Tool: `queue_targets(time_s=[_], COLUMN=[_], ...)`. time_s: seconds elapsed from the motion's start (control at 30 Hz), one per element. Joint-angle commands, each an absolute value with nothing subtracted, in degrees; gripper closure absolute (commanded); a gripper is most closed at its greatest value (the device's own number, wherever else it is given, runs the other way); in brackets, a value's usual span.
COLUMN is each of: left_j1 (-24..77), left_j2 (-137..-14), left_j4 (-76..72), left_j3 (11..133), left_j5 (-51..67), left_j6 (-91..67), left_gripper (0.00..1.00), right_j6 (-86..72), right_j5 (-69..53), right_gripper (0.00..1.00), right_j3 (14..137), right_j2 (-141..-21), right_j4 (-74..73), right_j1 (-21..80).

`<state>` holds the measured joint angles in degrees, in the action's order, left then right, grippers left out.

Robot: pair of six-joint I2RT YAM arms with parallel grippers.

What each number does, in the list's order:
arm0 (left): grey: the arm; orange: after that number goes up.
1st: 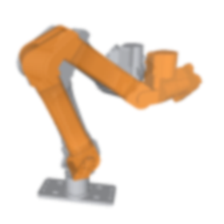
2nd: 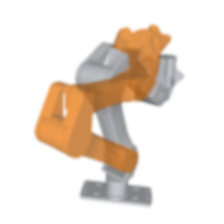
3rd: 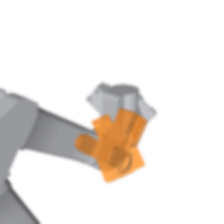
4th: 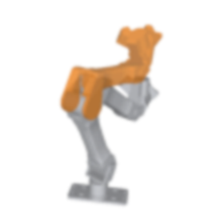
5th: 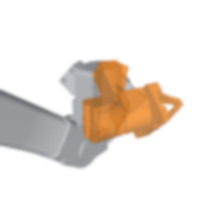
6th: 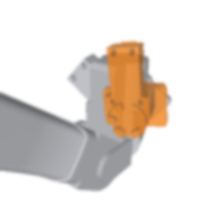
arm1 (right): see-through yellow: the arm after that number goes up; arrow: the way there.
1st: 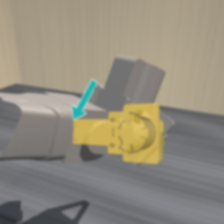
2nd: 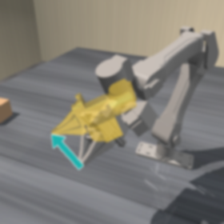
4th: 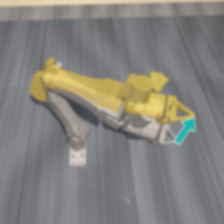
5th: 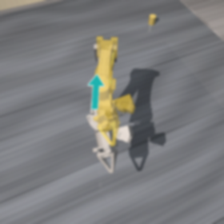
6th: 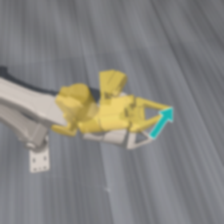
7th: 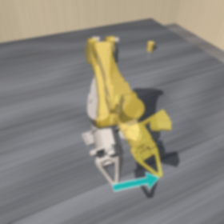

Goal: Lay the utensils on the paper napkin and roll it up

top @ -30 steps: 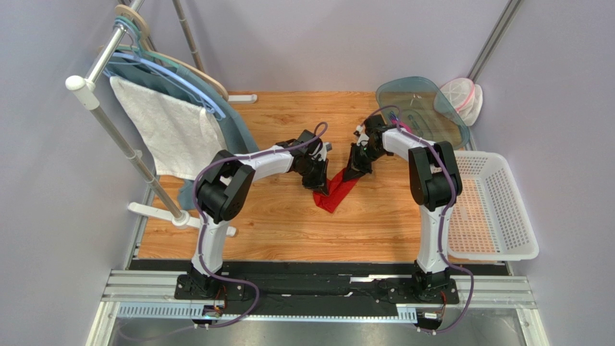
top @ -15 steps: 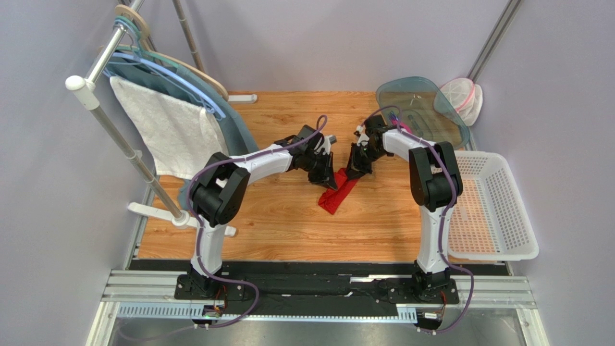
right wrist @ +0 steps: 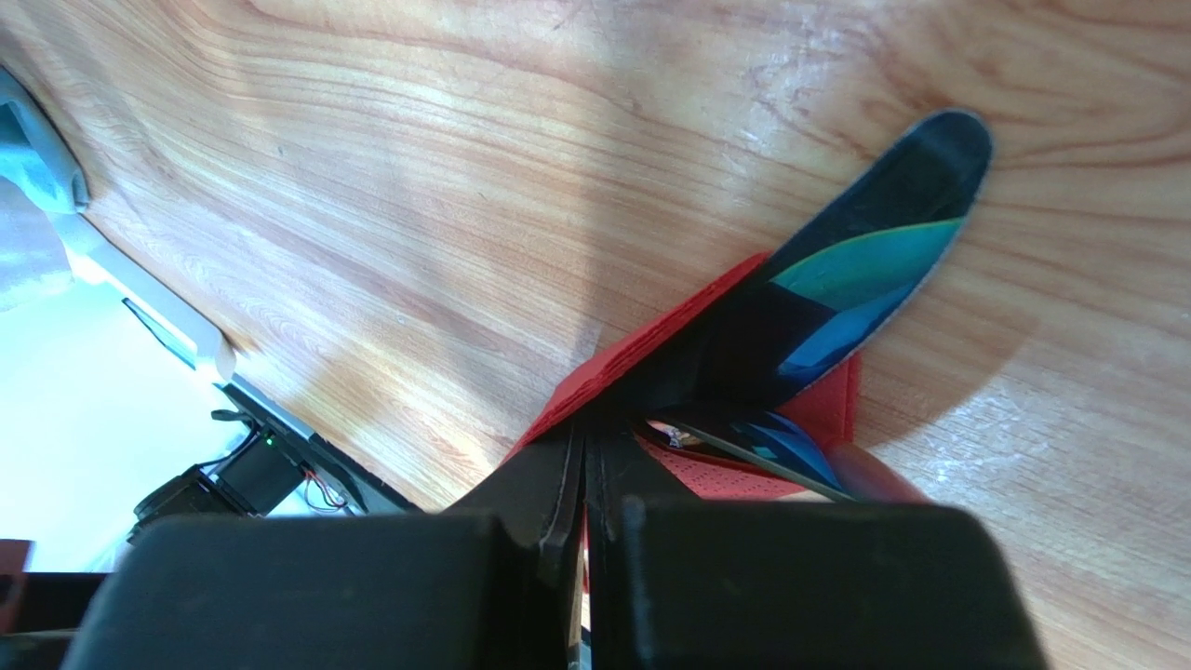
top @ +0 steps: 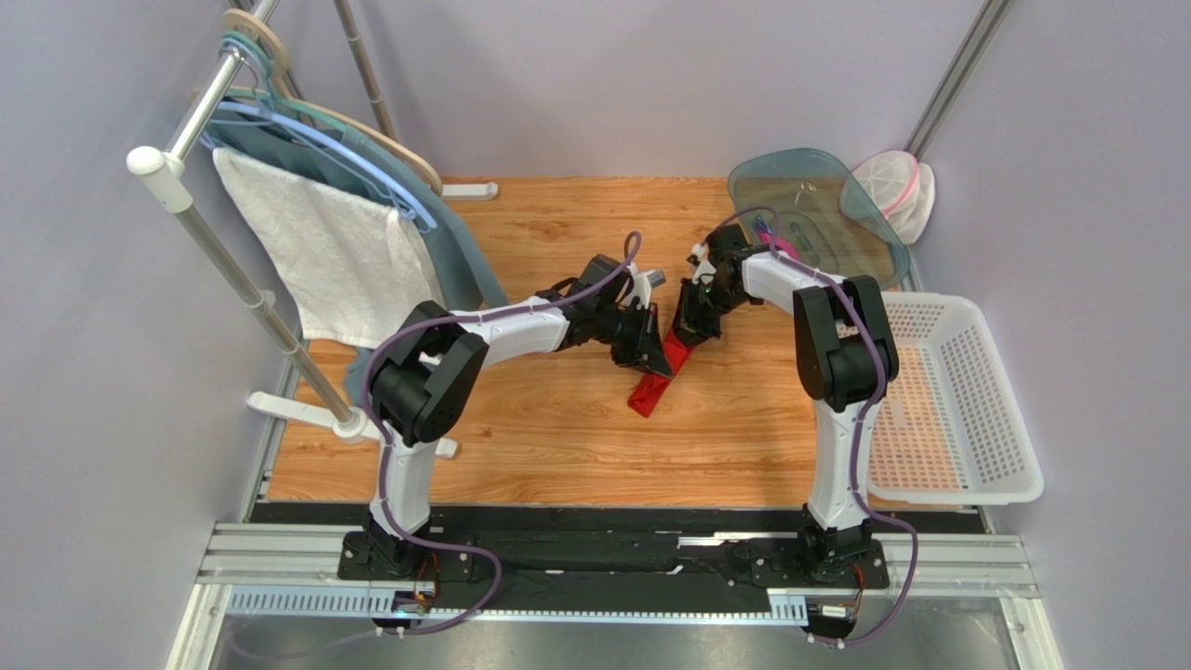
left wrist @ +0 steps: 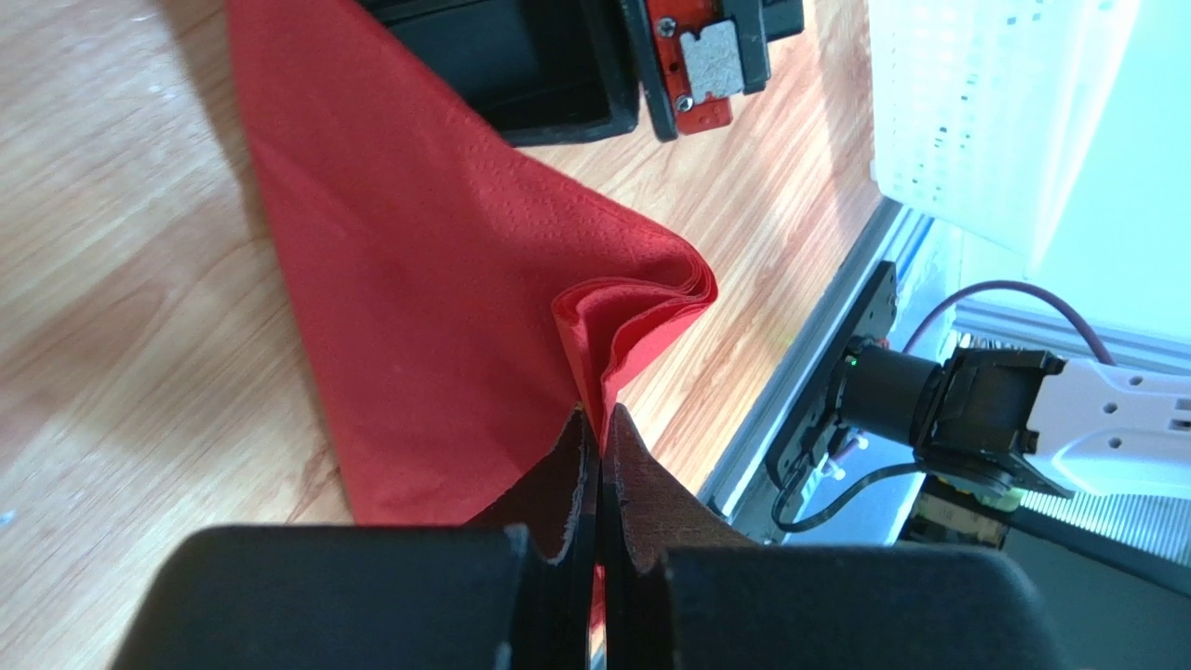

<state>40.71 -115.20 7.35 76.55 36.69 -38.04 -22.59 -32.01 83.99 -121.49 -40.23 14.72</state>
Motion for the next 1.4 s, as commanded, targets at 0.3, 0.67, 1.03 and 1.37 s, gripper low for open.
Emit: queue_targets(time_s=[0.3,0.67,1.03,1.37], left_j1=[41.4,41.3,41.4,42.4], left_j2=[-121.9,-123.0,-122.4,-116.4], left_j4=[7.3,9.5,9.8,5.8], left_j3=[73.9,74.8,76.0,75.9], left_j5=[34.2,32.8,33.1,35.3], left_j6=[-37.9,-36.8,-35.2,-34.5], left_gripper=[1.00,1.00,1.00,1.00], right_j6=[-19.0,-15.7,-16.3,-17.2], right_j5=[-24.8,-30.7,-31.1,-25.9], right_gripper=[1.00,0.90,0.94,0.99], right_j3=[81.3,85.5,85.0,82.3], right_j2=[-122.0,-116.3,-119.9,-121.7], right_j4=[-41.7,-46.4,-44.6,-42.2], right_j1=[15.2,12.8,12.3,12.3])
